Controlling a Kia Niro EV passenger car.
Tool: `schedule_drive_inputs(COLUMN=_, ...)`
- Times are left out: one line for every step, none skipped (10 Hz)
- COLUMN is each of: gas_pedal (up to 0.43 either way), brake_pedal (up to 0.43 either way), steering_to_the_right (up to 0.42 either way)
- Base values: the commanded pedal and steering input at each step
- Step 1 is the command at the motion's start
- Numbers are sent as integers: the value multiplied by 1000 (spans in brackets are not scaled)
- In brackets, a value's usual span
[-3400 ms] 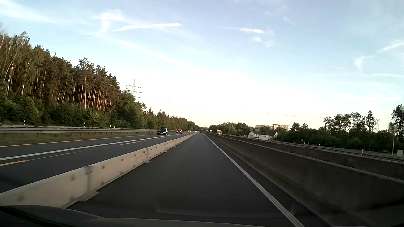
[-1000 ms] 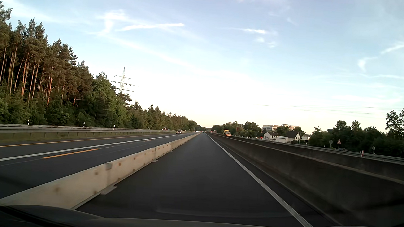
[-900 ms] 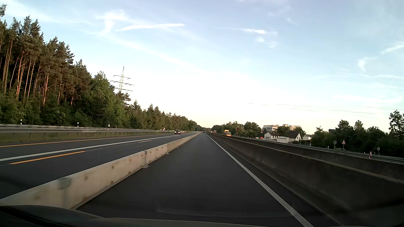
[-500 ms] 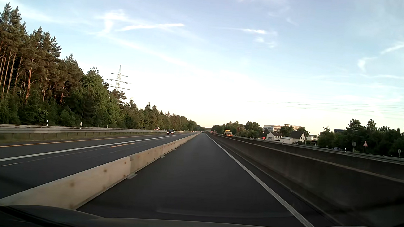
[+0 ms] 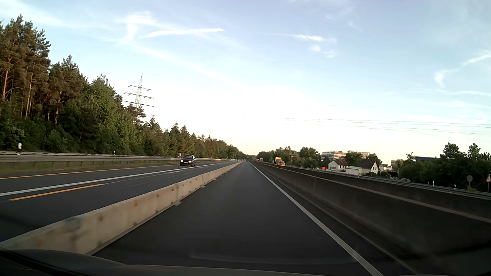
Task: Follow the waypoints while adhering to traffic rules and regulations
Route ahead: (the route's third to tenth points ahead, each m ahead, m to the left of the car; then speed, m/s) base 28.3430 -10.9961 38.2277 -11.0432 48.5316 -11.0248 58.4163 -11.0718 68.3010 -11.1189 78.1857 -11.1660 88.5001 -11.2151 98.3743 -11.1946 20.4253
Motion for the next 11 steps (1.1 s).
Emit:
schedule_drive_inputs(gas_pedal=197, brake_pedal=0, steering_to_the_right=1)
schedule_drive_inputs(gas_pedal=197, brake_pedal=0, steering_to_the_right=1)
schedule_drive_inputs(gas_pedal=197, brake_pedal=0, steering_to_the_right=2)
schedule_drive_inputs(gas_pedal=197, brake_pedal=0, steering_to_the_right=1)
schedule_drive_inputs(gas_pedal=197, brake_pedal=0, steering_to_the_right=2)
schedule_drive_inputs(gas_pedal=197, brake_pedal=0, steering_to_the_right=1)
schedule_drive_inputs(gas_pedal=197, brake_pedal=0, steering_to_the_right=1)
schedule_drive_inputs(gas_pedal=197, brake_pedal=0, steering_to_the_right=1)
schedule_drive_inputs(gas_pedal=197, brake_pedal=0, steering_to_the_right=1)
schedule_drive_inputs(gas_pedal=197, brake_pedal=0, steering_to_the_right=1)
schedule_drive_inputs(gas_pedal=197, brake_pedal=0, steering_to_the_right=1)
